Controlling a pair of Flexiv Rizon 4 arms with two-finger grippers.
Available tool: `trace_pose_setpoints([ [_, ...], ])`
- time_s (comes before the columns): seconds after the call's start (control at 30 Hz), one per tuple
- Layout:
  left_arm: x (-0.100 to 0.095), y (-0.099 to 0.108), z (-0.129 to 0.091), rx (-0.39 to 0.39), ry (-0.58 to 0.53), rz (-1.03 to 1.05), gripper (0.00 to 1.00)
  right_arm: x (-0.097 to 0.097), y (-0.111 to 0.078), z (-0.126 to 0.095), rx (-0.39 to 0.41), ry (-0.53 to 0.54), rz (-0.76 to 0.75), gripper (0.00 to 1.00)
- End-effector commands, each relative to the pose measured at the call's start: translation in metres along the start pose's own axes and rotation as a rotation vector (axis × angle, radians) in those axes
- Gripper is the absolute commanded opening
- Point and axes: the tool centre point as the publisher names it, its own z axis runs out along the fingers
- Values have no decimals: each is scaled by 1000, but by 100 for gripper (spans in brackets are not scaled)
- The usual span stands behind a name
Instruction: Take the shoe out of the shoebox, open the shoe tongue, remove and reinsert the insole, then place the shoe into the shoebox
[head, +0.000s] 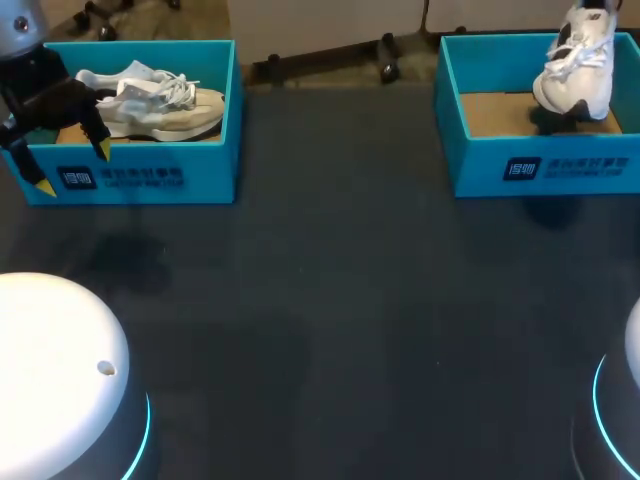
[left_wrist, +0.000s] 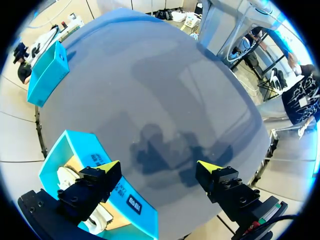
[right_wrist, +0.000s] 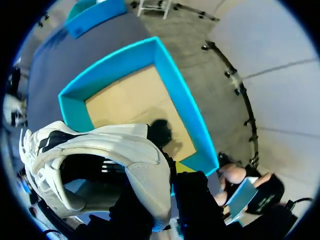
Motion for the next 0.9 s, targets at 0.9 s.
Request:
trace_pose_setpoints([
  [0.9, 0, 0, -1, -1, 2, 1, 100, 51, -49, -1, 109, 50, 973, 0],
])
